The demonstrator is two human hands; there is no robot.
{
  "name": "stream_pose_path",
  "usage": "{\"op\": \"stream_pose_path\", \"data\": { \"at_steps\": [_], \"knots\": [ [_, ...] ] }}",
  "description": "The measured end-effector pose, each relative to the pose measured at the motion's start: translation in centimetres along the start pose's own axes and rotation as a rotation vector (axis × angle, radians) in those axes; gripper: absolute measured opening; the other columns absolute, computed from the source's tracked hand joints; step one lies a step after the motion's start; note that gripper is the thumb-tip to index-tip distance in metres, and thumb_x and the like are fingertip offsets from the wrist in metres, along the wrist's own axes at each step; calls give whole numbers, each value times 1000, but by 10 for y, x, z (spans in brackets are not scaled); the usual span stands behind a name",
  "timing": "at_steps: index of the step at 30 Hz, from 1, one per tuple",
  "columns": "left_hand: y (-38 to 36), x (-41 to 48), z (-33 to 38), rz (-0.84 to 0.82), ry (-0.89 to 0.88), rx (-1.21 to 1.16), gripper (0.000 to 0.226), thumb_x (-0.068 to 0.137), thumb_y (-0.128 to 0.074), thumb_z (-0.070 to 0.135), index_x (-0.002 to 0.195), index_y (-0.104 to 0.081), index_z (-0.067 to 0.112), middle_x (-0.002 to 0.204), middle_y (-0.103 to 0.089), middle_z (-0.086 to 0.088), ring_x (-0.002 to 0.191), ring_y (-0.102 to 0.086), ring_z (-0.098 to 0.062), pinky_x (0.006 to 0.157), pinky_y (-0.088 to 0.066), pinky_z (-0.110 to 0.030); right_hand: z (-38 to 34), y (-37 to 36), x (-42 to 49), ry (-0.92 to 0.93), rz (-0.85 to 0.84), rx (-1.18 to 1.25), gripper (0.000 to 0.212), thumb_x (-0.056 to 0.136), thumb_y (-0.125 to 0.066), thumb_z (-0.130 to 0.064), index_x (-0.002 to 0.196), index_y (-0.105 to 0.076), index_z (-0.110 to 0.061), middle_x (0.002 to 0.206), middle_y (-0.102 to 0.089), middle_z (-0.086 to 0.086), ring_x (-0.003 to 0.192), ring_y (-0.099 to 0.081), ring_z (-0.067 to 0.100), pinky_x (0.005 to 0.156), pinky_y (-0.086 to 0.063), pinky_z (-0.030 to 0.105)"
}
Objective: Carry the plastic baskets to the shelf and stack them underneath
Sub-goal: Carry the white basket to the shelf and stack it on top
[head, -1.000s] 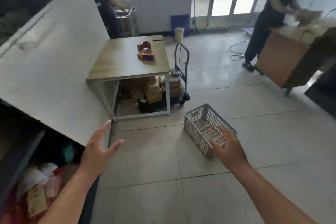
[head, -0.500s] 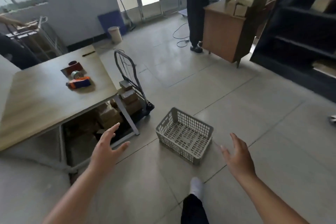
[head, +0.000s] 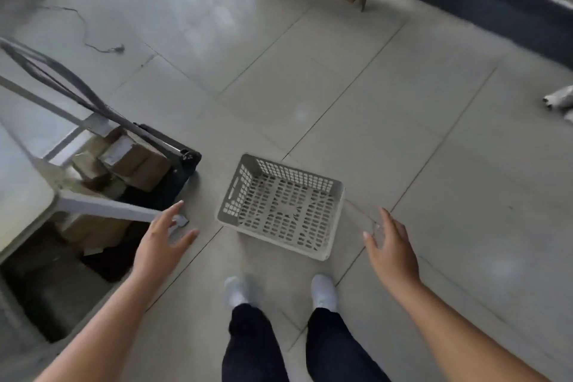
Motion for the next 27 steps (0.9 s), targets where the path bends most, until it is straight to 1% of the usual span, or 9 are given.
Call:
{"op": "stream_pose_path", "data": {
  "at_steps": [4,8,12,15,17,19,22,25,27],
  "knots": [
    [-93,112,-44,-105,-1,75,72,82,-75,36,145,-41,35,144,-48,0,118,-55,-18,90,-50,-43,44,-73,70,-79,5,-84,66,94,-54,-34,152,-24,-26,150,-37,8,131,-47,26,90,-48,39],
    [-182,214,-101,-112,-5,121,74,83,-74,36,147,-37,34,148,-45,-2,124,-53,-23,95,-49,-50,94,-164,136,-136,8,-111,68,94,-53,-36,153,-19,-28,153,-33,8,131,-47,27,88,-49,41],
    [-261,298,-150,-118,-49,229,81,82,-74,39,151,-31,32,152,-41,-5,128,-52,-27,97,-47,-57,140,-256,194,-186,26,-136,71,95,-53,-32,154,-15,-24,156,-28,10,133,-42,29,88,-48,43],
    [-308,348,-178,-124,-86,288,86,83,-73,40,153,-24,32,154,-37,-5,130,-49,-30,98,-46,-58,167,-311,230,-225,65,-126,70,95,-52,-30,154,-14,-21,154,-30,14,126,-49,35,81,-49,44],
    [-334,375,-194,-136,-86,286,88,84,-74,34,154,-20,33,154,-37,-5,130,-49,-30,99,-45,-55,180,-339,247,-243,105,-109,71,96,-51,-24,154,-11,-20,150,-35,16,119,-52,38,76,-48,42],
    [-352,392,-206,-123,-77,233,88,87,-70,20,153,-16,41,151,-43,-6,124,-54,-32,97,-47,-51,188,-356,258,-241,145,-113,73,97,-48,-16,155,-5,-21,147,-39,18,114,-54,40,73,-44,39],
    [-361,400,-215,-84,-36,231,86,91,-56,4,152,-14,48,142,-52,-13,112,-59,-38,88,-47,-44,190,-364,265,-250,188,-115,73,97,-44,-9,155,-2,-21,148,-40,17,120,-51,39,83,-45,42],
    [-349,385,-213,-100,-24,228,85,92,-54,2,154,-14,46,139,-54,-17,111,-57,-39,87,-44,-41,179,-351,260,-270,167,-105,71,98,-43,-8,155,-3,-22,148,-40,15,128,-45,36,93,-43,42],
    [-328,365,-207,-99,9,199,86,91,-55,3,154,-15,48,136,-56,-17,110,-57,-38,87,-43,-40,160,-329,250,-267,157,-134,70,98,-42,-8,155,-4,-23,149,-39,15,128,-45,37,93,-42,43]
  ]
}}
Point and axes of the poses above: each hand's wrist, its own x-axis towards the middle knuckle, its own y-axis out of the back of the hand, z = x × y, the point moved 1 cm from there along x, towards the middle knuckle
